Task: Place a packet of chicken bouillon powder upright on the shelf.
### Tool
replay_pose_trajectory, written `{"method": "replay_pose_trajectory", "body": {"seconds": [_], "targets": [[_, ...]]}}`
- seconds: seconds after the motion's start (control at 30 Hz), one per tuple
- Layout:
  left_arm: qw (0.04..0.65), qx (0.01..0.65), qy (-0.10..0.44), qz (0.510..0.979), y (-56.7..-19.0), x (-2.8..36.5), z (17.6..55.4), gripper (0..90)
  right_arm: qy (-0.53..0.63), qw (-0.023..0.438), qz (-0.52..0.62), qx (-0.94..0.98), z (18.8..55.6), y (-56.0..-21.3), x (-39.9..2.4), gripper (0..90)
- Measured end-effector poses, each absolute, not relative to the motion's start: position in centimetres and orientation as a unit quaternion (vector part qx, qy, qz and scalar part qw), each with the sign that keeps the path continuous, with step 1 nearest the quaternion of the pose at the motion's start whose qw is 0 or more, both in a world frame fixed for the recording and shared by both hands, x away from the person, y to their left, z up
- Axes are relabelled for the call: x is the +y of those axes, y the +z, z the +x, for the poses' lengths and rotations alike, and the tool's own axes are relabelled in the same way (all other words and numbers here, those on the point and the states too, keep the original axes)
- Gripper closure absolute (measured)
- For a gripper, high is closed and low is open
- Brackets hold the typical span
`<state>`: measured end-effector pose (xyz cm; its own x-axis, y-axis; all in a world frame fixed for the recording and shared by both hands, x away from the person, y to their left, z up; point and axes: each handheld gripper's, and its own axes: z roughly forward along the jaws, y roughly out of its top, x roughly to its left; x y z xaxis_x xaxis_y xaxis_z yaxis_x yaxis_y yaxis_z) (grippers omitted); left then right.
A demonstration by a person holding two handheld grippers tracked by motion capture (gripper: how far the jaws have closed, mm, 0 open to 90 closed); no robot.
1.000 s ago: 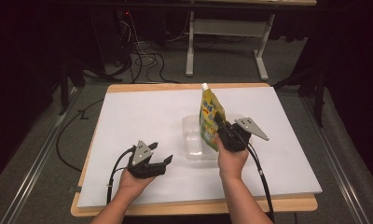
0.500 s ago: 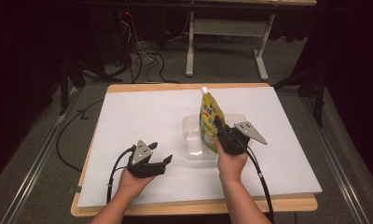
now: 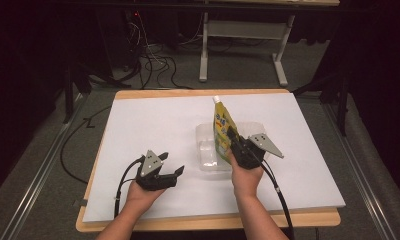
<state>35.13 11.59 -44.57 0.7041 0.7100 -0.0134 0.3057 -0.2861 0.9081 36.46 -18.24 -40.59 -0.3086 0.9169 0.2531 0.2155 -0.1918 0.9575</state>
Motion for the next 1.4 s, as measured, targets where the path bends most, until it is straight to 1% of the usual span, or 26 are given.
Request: {"method": "replay_pose_trajectory", "body": {"seconds": [0.4,0.6,0.7,0.87,0.97,1.07,1.17,1.23,1.4], "targets": [[0.502,0.328,0.203,0.774,-44.5,11.7,35.0,26.9,0.576,0.288,0.497,0.582,36.5,-40.5,-18.4,84.5],[0.503,0.330,0.205,0.772,-44.4,11.9,35.1,26.9,0.571,0.288,0.492,0.591,36.5,-40.4,-18.4,83.9],[0.503,0.332,0.205,0.772,-44.3,12.0,35.1,26.9,0.567,0.287,0.490,0.597,36.5,-40.4,-18.5,81.3],[0.502,0.331,0.205,0.772,-44.4,11.9,35.1,26.9,0.560,0.279,0.489,0.607,36.5,-40.4,-18.6,68.6],[0.503,0.331,0.205,0.771,-44.3,11.9,35.1,26.9,0.558,0.273,0.487,0.614,36.5,-40.3,-18.8,58.7],[0.505,0.331,0.203,0.771,-44.3,12.0,35.1,27.0,0.562,0.261,0.472,0.627,36.5,-40.3,-18.8,43.6],[0.505,0.334,0.200,0.770,-44.3,12.0,35.3,27.0,0.553,0.259,0.454,0.649,36.3,-40.2,-18.8,32.6],[0.505,0.335,0.200,0.770,-44.4,12.1,35.3,27.0,0.546,0.256,0.449,0.659,36.0,-40.1,-19.0,27.6],[0.506,0.338,0.199,0.768,-44.3,12.2,35.4,27.0,0.546,0.258,0.439,0.665,34.8,-39.6,-19.8,25.4]]}}
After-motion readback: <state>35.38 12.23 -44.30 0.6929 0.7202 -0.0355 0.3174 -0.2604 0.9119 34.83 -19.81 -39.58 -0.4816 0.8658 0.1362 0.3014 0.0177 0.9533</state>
